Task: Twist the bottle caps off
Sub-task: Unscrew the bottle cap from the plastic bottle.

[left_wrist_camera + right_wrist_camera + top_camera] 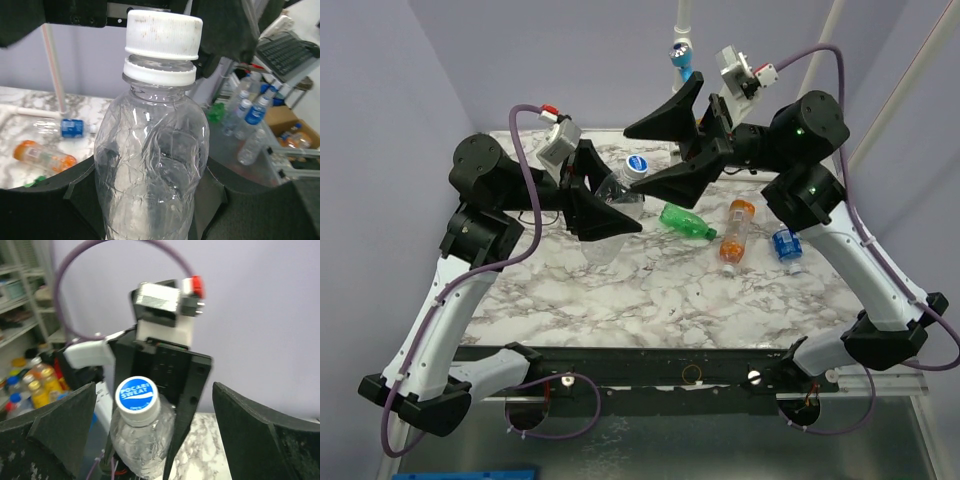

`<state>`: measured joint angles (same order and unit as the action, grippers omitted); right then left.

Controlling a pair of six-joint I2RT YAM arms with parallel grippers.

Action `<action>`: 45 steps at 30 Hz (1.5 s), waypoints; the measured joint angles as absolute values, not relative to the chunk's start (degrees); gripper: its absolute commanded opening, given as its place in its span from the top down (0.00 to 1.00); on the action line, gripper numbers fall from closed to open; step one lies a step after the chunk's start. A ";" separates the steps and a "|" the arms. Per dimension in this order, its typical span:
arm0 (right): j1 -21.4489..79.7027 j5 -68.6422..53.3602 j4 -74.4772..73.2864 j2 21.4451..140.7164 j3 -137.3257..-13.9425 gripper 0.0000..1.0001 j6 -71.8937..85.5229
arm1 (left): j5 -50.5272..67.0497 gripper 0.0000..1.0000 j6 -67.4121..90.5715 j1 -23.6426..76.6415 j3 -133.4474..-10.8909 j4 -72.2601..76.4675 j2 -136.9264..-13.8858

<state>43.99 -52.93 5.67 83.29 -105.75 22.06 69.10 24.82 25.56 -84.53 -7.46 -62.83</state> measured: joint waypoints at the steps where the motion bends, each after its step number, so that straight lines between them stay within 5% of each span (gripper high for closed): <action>1: 43.97 -50.65 3.99 83.20 -106.50 0.00 21.37 | 67.83 1.00 23.57 25.56 -84.51 -7.62 -62.65; 8: 44.10 -31.92 -7.35 83.53 -111.94 0.01 19.29 | 51.75 1.00 12.69 25.56 -82.59 -9.74 -61.87; 12: 44.99 -22.57 -12.51 86.56 -116.90 0.11 18.72 | 42.72 1.00 8.99 25.58 -81.23 -10.81 -62.17; 20: 46.11 -15.40 -17.89 91.26 -120.38 0.15 17.93 | 33.80 1.00 6.92 25.63 -81.21 -10.92 -63.35; 23: 46.19 -14.85 -18.33 91.64 -120.49 0.29 17.96 | 32.91 1.00 6.76 25.63 -81.21 -10.92 -63.66; 28: 46.26 -14.83 -18.09 91.66 -120.49 0.66 18.48 | 31.81 1.00 6.74 25.65 -81.21 -10.92 -63.96; 37: 46.44 -15.25 -18.02 91.48 -119.98 0.98 18.31 | 31.81 1.00 6.92 25.89 -81.56 -11.77 -64.47; 45: 45.87 -28.08 -15.77 86.98 -116.86 0.99 16.32 | 48.97 1.00 14.17 25.19 -82.91 -9.87 -64.38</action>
<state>45.87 -28.08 -15.77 86.98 -116.86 16.32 48.97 14.17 25.19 -82.91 -9.87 -64.38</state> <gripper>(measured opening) 0.319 0.563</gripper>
